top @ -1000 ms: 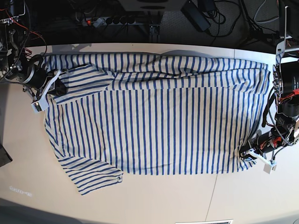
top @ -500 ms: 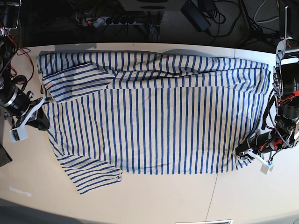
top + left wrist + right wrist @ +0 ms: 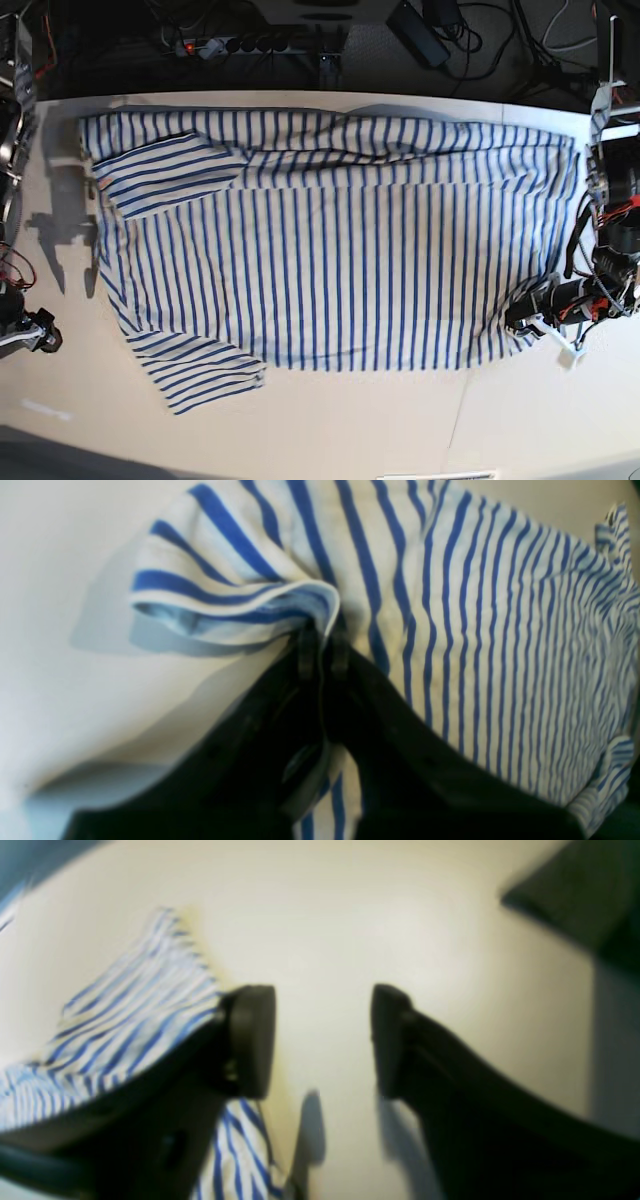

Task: Fold the T-shirt properly
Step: 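Move the right gripper to the sleeve-side hem corner and grasp it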

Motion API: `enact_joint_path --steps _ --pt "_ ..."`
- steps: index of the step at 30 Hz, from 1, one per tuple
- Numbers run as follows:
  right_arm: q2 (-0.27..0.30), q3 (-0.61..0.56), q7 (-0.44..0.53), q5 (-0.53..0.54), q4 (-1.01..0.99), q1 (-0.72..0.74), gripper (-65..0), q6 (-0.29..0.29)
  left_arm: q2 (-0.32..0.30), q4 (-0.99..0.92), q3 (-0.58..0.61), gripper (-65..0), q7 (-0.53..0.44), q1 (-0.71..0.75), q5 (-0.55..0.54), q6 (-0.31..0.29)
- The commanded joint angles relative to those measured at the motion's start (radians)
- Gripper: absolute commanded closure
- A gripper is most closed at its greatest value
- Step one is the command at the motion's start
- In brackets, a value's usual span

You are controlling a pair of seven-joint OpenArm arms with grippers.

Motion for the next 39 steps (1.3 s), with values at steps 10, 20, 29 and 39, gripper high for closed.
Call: enact_joint_path --steps 10,20,29,39 --pt "-0.112 0.005 0.068 -0.09 -0.324 0.104 -34.5 0.065 -0.011 0.01 0.0 0.0 0.008 -0.035 -0.029 -0.019" --pt "-0.275 0.005 0.053 -0.193 -0.32 0.107 -32.9 0.066 -0.012 0.01 0.0 0.0 0.022 -0.055 -0.027 -0.019" --pt "-0.264 0.002 0.046 -0.295 -0.233 0.106 0.0 0.066 -0.015 0.01 0.0 0.0 0.021 -0.056 -0.035 -0.019" --pt "-0.181 -0.043 -0.154 -0.106 -0.032 0.106 0.0 0.079 -0.1 0.01 0.0 0.0 0.287 -0.138 -0.363 -0.019"
